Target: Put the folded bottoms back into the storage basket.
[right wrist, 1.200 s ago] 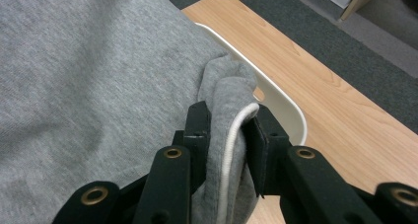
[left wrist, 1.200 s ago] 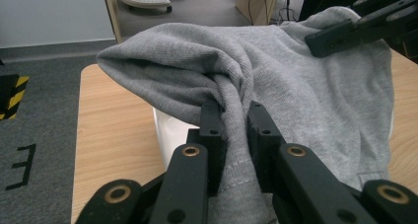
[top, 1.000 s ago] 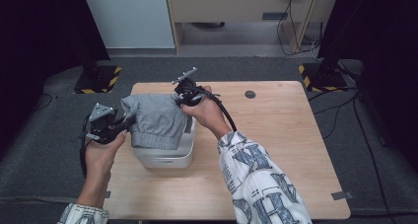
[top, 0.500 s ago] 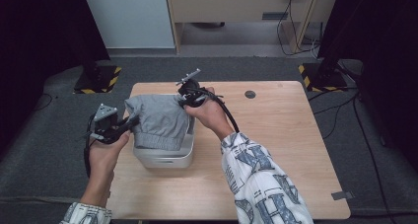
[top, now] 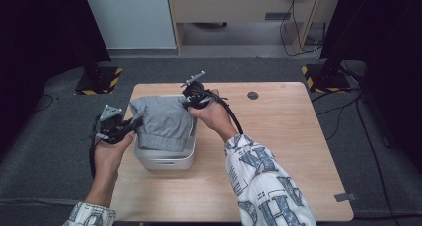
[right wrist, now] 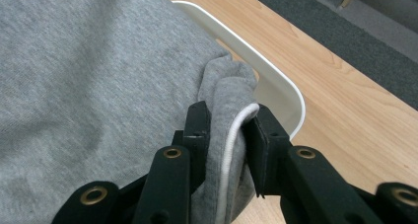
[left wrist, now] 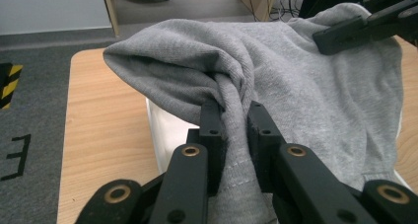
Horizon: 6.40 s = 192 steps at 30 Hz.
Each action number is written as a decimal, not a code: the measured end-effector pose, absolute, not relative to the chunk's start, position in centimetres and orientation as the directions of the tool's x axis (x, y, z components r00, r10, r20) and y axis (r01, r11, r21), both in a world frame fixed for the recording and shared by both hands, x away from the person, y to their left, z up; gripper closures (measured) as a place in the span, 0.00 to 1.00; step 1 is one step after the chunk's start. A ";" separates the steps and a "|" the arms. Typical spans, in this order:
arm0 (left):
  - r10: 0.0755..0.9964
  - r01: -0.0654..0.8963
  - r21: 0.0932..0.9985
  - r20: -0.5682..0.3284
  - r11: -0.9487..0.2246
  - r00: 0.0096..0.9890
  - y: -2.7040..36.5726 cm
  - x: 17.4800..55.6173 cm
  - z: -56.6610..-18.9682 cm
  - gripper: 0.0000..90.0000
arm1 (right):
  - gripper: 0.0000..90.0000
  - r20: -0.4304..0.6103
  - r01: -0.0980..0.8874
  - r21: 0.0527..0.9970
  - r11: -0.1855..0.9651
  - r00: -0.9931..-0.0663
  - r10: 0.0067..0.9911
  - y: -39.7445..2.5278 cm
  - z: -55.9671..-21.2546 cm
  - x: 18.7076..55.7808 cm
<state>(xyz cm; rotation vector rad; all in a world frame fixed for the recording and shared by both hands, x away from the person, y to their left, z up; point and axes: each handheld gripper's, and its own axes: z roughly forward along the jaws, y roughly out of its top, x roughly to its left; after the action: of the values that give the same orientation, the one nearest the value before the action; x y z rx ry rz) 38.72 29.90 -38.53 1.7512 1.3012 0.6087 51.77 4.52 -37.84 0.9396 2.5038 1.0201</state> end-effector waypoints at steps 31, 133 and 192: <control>0.933 0.586 0.805 -0.134 -0.094 0.334 30.0 39.8 -42.0 0.85 | 0.73 -0.004 0.487 0.683 0.544 -0.743 0.670 4.4 -39.8 52.2; 0.779 0.454 0.841 -0.064 -0.295 0.624 14.2 38.2 -41.2 0.07 | 0.07 0.130 0.578 0.761 0.296 -0.583 0.802 -17.8 -44.7 44.6; 0.716 0.526 0.710 -0.044 -0.468 0.697 4.0 38.9 -53.4 0.10 | 0.07 0.124 0.652 0.710 0.266 -0.488 0.864 -25.4 -52.7 39.2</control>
<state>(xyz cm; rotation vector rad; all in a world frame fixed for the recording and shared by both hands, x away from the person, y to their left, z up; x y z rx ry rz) 38.94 3.95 -53.40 2.1800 0.9440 0.3369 39.23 -25.44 -52.65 1.3957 2.2528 1.0463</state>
